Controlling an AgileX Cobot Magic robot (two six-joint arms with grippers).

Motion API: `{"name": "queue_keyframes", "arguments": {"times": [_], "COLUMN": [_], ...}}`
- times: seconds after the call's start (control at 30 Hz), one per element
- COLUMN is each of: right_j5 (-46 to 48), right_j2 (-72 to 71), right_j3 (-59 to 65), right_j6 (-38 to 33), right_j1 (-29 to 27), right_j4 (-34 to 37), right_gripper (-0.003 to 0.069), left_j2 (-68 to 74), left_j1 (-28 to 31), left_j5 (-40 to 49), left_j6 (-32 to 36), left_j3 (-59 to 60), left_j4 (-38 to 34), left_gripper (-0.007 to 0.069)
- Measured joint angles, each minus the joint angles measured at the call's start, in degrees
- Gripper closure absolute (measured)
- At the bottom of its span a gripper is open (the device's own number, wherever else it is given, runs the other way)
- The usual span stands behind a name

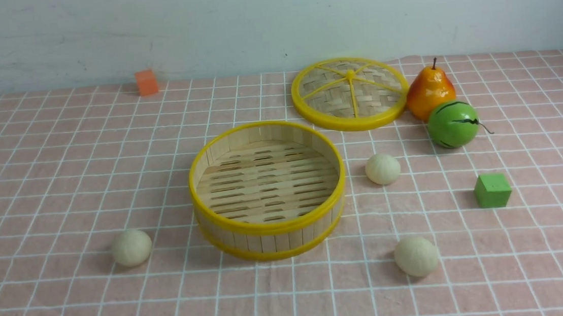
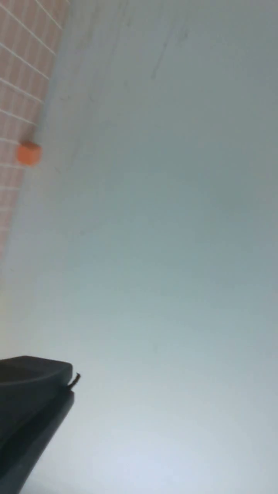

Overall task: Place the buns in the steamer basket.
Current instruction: Use the left arm to grab a steamed stuffed bun

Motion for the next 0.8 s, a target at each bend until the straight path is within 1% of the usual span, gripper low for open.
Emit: {"name": "queue_keyframes", "arguments": {"times": [0.03,0.07,0.1,0.13,0.17,0.2,0.27,0.3,0.37,0.4,0.47,0.5,0.53,0.57,0.6,0.67,0.7,0.77,0.8], "right_j5": [5.03,7.52,13.45,13.45,20.58,26.41,34.21,39.28,44.50,44.76,44.84,44.84,43.40,42.79,42.09,41.44,41.23,41.01,40.66], "right_j2": [3.25,6.00,10.24,10.96,16.05,21.17,26.87,31.00,36.40,37.41,42.19,42.45,43.96,44.76,45.49,45.91,46.18,46.31,46.32], "right_j3": [-2.49,-3.57,-5.83,-6.13,-8.21,-9.97,-12.24,-13.73,-15.42,-15.52,-16.56,-16.56,-16.78,-16.79,-16.96,-17.03,-17.03,-17.03,-17.03], "right_j6": [0.44,0.50,0.60,0.60,0.18,-1.60,-5.47,-9.21,-15.66,-16.30,-24.95,-24.95,-29.16,-32.00,-34.99,-37.41,-39.17,-40.27,-40.41], "right_j1": [0.00,0.00,0.12,0.11,0.45,0.83,1.44,1.99,2.73,2.82,3.66,3.75,3.99,4.06,4.06,4.06,4.11,4.11,4.11], "right_j4": [-0.77,-0.93,-0.99,-0.99,-0.77,-0.03,1.70,3.84,7.55,8.06,15.23,15.71,18.64,20.12,21.68,22.72,23.36,23.59,23.59], "right_gripper": [0.0671,0.0669,0.0666,0.0666,0.0664,0.0662,0.0662,0.0662,0.0661,0.0661,0.0661,0.0661,0.0661,0.0661,0.0661,0.0660,0.0659,0.0659,0.0659], "left_j2": [4.60,7.74,12.49,13.27,18.56,22.28,28.49,31.70,37.99,38.53,46.20,46.75,50.21,53.12,57.16,59.92,63.54,67.69,70.60], "left_j1": [0.00,0.00,0.00,0.00,0.00,0.00,0.00,0.00,0.00,0.00,0.00,0.00,0.00,0.00,0.00,0.00,0.00,-0.14,-0.56], "left_j5": [1.02,1.78,3.73,4.60,8.43,11.74,18.24,21.62,26.97,27.35,30.90,30.90,32.00,33.14,35.38,36.76,38.29,39.33,39.75], "left_j6": [1.17,1.59,2.22,2.41,2.80,2.86,2.93,3.01,3.06,3.06,3.06,3.06,3.06,3.06,3.06,3.06,3.06,3.29,3.56], "left_j3": [-1.18,-1.69,-2.75,-3.14,-4.70,-6.00,-8.76,-10.73,-14.09,-14.44,-19.53,-19.53,-22.29,-24.34,-27.21,-29.13,-31.57,-34.19,-35.66], "left_j4": [0.30,0.41,0.83,0.97,1.51,1.53,1.04,0.18,-0.95,-0.95,-0.93,-0.93,-0.80,-0.64,-0.25,-0.03,0.05,0.73,1.53], "left_gripper": [0.0638,0.0638,0.0638,0.0638,0.0638,0.0638,0.0638,0.0638,0.0638,0.0638,0.0638,0.0638,0.0637,0.0633,0.0610,0.0583,0.0533,0.0456,0.0407]}}
